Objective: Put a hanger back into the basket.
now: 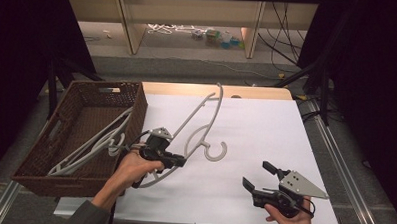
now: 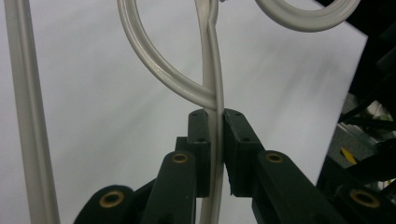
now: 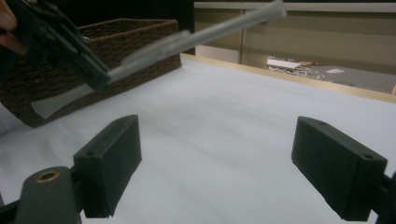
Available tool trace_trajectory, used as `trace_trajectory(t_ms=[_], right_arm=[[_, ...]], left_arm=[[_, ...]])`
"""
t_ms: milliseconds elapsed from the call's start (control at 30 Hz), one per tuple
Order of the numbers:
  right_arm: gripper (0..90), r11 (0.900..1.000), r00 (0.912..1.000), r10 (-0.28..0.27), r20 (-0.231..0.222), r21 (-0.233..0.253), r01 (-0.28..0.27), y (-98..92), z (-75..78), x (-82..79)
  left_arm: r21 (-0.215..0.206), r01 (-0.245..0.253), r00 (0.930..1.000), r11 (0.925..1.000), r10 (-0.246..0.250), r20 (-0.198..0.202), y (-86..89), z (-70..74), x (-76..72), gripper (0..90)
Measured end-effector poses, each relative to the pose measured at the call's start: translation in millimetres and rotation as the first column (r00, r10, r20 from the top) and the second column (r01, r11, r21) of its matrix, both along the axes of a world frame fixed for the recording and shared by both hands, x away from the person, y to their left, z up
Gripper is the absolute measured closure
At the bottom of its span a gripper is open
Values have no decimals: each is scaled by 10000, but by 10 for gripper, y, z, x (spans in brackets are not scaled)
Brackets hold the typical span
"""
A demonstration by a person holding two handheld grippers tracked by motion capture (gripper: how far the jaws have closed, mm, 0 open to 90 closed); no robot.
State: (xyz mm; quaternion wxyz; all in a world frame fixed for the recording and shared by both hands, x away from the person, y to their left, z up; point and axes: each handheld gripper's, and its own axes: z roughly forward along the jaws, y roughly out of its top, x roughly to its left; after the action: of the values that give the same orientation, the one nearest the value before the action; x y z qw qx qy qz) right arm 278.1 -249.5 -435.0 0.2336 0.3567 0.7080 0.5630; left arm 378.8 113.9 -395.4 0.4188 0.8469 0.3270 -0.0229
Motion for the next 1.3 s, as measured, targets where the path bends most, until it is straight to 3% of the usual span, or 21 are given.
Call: trace_trajectory(t_ms=[233,367,433,533,600,633,767,967,1100,1200,1233,1300], right_arm=[[167,10000,10000,-88,-25,39,89,-8,-12,15],[167,10000,10000,-63,58,74,62,1,-16,17],[167,9997,9998,-163,-131,-195,160,-17,2,2],[167,9999,10000,-84,31,89,83,-3,-21,22],[166,9999,9999,-109,-121,-92,108,-15,-9,13],[167,9999,10000,-93,29,73,93,-5,-16,22],[167,9999,9999,-145,-7,-37,145,-15,-11,15],[167,9999,10000,-92,19,72,92,-9,-15,21],[166,9998,9998,-150,-90,-154,149,-20,-9,15],[166,9999,9999,-100,75,70,100,0,-17,23],[166,9999,9999,-102,38,74,102,0,-19,22],[166,9999,9999,-113,4,75,113,-1,-16,22]], left_arm=[[-632,-62,9995,9980,81,294,46,249,-31,818],[-744,-63,9994,9972,88,342,105,365,9,818],[-890,-106,9994,9960,136,331,143,427,23,818],[-1311,-83,9994,9913,126,324,208,567,29,819],[-1299,-37,9989,9915,99,467,253,667,32,819],[-1389,-92,9987,9903,160,476,278,716,34,819],[-1411,-302,9969,9895,400,674,419,898,55,819],[-967,-674,9914,9930,775,1052,671,1071,55,819],[-668,-934,9866,9934,1013,1277,852,1121,44,819],[-662,-1094,9845,9918,1173,1301,957,1118,44,819],[-512,-1170,9801,9918,1237,1553,1006,1111,58,819],[-678,-1191,9816,9906,1278,1418,1055,1090,49,819]])
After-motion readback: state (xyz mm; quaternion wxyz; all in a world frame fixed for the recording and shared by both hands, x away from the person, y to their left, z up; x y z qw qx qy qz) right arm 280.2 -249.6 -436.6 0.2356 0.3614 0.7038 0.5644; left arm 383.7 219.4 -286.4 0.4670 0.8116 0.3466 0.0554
